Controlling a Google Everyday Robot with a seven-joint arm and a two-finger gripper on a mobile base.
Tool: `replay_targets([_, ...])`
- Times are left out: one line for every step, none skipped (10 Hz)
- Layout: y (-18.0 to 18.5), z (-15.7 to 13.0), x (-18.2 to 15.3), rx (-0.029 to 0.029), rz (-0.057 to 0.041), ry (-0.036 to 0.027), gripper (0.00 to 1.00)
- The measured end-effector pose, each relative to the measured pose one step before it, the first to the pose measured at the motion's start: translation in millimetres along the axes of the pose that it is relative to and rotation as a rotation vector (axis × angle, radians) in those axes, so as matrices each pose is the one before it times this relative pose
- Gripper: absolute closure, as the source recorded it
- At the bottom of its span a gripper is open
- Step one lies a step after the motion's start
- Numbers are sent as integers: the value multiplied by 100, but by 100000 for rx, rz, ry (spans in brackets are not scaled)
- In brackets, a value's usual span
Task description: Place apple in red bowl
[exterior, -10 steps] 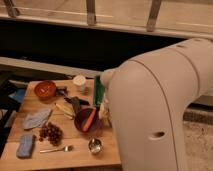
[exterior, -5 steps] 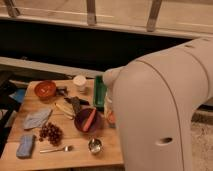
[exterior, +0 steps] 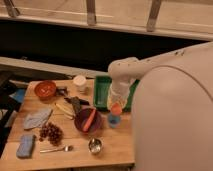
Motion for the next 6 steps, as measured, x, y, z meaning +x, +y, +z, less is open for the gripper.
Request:
replay_targets([-254,-1976,-999,-99,-1437,-3704,100])
replay_targets([4,-2064,-1543,-1672,-1842,-4507,100])
replay_targets([306,-1671,-2077,-2961,-2133,-5187,100])
replay_targets([1086,-991,-1844,-3446,-2548,-4132,100])
replay_targets([1770,-967,-1947,-4369,-3736,-5005,100])
replay_targets([585,-384,-827,-1743,-1464,-2178,100])
